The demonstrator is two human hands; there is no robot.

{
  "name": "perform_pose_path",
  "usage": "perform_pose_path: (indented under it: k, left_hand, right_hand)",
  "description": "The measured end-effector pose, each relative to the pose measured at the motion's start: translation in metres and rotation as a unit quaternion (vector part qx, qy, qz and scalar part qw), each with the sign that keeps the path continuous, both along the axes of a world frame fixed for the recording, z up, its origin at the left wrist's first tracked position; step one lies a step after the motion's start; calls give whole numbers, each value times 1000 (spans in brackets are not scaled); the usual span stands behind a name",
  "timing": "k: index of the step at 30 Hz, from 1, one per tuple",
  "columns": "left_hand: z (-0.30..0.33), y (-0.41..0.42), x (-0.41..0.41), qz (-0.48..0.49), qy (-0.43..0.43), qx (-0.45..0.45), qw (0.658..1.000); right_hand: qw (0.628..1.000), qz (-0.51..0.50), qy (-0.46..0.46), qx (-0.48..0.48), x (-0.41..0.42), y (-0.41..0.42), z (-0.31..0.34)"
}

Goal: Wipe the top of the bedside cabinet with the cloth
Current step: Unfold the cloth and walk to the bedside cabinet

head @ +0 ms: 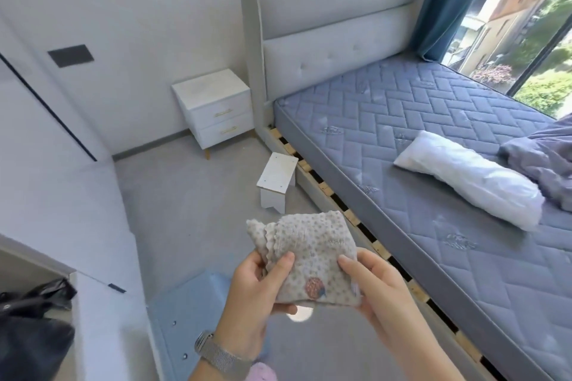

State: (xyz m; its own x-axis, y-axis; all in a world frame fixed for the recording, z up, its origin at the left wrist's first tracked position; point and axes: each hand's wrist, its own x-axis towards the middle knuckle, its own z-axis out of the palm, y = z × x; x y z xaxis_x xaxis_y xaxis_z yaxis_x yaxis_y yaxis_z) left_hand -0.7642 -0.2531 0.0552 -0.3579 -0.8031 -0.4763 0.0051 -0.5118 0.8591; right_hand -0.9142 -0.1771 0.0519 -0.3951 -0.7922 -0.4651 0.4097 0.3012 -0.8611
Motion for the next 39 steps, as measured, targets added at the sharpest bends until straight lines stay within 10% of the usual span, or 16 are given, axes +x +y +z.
perform_pose_path:
  k: [39]
  left_hand:
    - [-6,-697,-115,252,18,-9,968]
  right_hand:
    - [959,282,-35,-7,-128,-785,-10]
